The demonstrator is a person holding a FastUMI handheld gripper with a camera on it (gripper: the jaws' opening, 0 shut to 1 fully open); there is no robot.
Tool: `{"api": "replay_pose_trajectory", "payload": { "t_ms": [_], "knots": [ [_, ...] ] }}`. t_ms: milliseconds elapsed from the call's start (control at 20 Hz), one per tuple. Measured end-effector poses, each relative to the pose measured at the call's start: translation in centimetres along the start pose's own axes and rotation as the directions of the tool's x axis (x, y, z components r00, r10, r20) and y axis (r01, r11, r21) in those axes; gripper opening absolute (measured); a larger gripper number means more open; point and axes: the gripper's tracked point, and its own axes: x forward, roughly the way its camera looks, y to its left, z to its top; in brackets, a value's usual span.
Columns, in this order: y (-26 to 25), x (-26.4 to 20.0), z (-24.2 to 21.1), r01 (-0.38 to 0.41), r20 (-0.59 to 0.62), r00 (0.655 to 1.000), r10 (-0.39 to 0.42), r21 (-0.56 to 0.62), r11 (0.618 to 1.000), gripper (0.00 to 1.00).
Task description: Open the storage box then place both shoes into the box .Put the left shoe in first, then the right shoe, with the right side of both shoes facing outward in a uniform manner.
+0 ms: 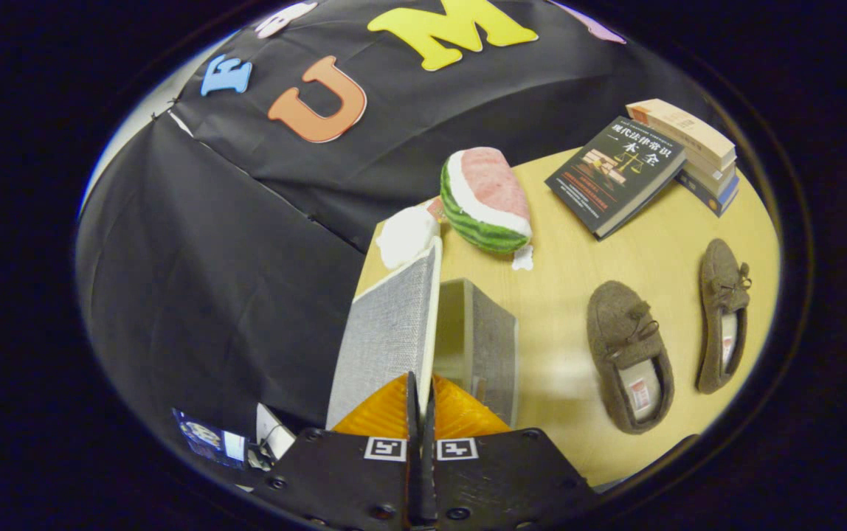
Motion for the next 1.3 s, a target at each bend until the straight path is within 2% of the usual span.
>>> {"api": "replay_pose_trajectory", "payload": {
  "t_ms": [200, 350, 650, 900, 1100, 1300],
  "knots": [
    [4.8, -1.2, 0.7, -0.026, 0.017, 1.000, 0.026, 0.007, 1.000, 0.00],
    [8.7, -1.0, 0.5, -0.023, 0.030, 0.999, 0.024, -0.035, 0.999, 0.01],
    [17.4, 1.5, -0.5, -0.059, 0.012, 0.998, 0.060, -0.084, 0.995, 0.00],
    [22.6, 4.2, -1.5, -0.061, 0.003, 0.998, 0.063, -0.176, 0.982, 0.01],
    [25.1, 5.6, -2.5, -0.064, -0.001, 0.998, 0.066, -0.235, 0.970, 0.10],
    [26.3, 6.2, -2.7, -0.083, -0.001, 0.996, 0.087, -0.295, 0.952, 0.38]
  ]
}}
